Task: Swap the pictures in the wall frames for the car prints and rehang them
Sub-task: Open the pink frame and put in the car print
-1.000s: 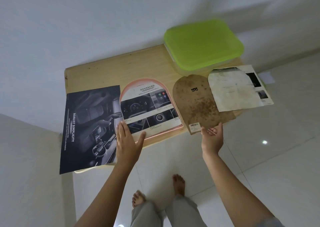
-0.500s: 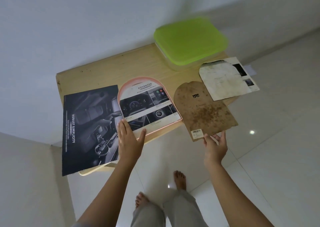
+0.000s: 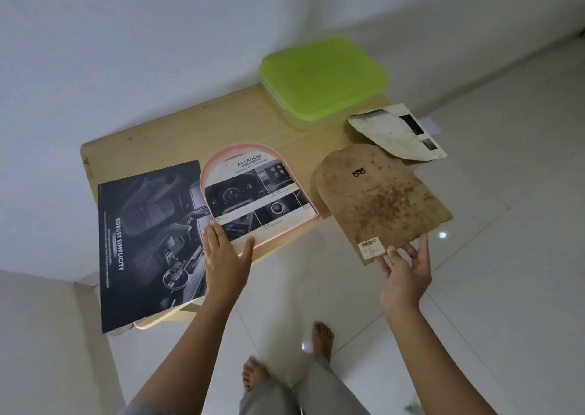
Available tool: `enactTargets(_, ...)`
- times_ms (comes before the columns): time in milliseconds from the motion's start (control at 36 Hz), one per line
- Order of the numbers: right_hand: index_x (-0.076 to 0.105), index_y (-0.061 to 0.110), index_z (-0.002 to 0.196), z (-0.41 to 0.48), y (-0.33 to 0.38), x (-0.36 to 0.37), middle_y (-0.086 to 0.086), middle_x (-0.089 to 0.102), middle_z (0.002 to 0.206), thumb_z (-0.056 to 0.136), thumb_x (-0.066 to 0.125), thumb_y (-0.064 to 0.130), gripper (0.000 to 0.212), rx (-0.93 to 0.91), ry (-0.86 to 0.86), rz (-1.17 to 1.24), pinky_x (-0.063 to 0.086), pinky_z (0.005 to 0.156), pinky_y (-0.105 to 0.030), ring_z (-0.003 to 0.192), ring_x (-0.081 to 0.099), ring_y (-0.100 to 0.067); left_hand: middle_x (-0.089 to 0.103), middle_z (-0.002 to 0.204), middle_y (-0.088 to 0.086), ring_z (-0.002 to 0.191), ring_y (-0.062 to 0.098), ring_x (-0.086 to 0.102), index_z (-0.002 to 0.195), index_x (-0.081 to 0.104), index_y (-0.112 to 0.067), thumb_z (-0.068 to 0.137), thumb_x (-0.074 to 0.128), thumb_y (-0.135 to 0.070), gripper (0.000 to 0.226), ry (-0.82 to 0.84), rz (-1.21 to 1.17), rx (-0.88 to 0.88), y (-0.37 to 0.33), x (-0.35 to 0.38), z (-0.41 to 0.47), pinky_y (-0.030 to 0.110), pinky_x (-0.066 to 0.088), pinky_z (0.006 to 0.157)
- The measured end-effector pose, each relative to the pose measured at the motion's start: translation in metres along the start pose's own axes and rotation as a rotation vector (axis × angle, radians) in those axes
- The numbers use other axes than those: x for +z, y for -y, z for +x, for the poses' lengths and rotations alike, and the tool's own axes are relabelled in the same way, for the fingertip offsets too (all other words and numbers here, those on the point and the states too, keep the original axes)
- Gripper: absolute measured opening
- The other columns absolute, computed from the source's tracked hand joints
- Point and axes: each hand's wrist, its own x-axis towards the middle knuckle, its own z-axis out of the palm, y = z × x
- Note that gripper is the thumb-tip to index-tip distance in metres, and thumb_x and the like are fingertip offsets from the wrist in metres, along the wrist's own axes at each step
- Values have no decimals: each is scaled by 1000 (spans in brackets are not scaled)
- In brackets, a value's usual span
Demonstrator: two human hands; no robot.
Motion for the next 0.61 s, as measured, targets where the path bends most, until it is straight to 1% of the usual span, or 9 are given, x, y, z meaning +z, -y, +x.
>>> enactTargets(83, 42, 32, 137, -5, 5, -1, 8, 51, 99, 85, 56, -7, 67, -17, 4, 6, 53, 67, -26, 97, 60, -15, -2, 158, 3, 145, 24, -2, 149, 0, -15, 89, 41, -57, 84, 0, 2, 1, 0, 0, -1, 44, 9, 114)
enactTargets(194, 42, 31, 138, -11, 6, 15, 7, 53, 102, 85, 55, -7, 66, -17, 80, -1, 53, 65, -24, 95, 60, -11, -2, 158, 2, 145, 23, -2, 149, 0, -16, 88, 40, -58, 85, 2, 6, -9, 0, 1, -1, 44, 10, 114)
enactTargets(278, 40, 30, 138, -19, -1, 34, 4, 54, 105, 85, 55, -8, 67, 19, 147, -18, 57, 63, -22, 94, 61, -9, -3, 158, 2, 145, 23, -3, 149, -2, -16, 88, 40, -59, 85, 9, 6, -11, 0, 0, -1, 43, 9, 114)
enactTargets(361, 38, 29, 139, -26, -13, 52, 1, 55, 109, 86, 54, -8, 68, 95, 213, -26, 57, 68, -23, 90, 62, -7, -4, 158, 2, 145, 22, -4, 149, -3, -15, 89, 41, -57, 86, 14, -24, -6, 1, -2, -2, 44, 10, 115)
enactTargets(500, 37, 31, 140, -35, -36, 75, 4, 56, 105, 86, 53, -8, 68, 168, 291, -88, 55, 72, -26, 95, 60, -11, -4, 158, 0, 145, 20, -4, 149, -3, -17, 88, 42, -60, 87, 28, -28, -13, 2, -4, -2, 45, 12, 115)
enactTargets(556, 35, 30, 141, -37, -44, 82, 0, 56, 109, 86, 53, -8, 69, 187, 313, -117, 55, 69, -23, 95, 61, -11, -4, 158, 0, 145, 20, -4, 149, -3, -18, 87, 42, -60, 87, 36, -25, -14, 3, -5, -1, 45, 12, 115)
enactTargets(611, 32, 29, 142, -40, -51, 86, -4, 55, 115, 86, 55, -7, 70, 199, 334, -171, 55, 70, -24, 97, 61, -16, -5, 158, 0, 145, 20, -4, 149, -3, -18, 87, 43, -59, 88, 50, -31, -14, 4, -6, 0, 45, 11, 115)
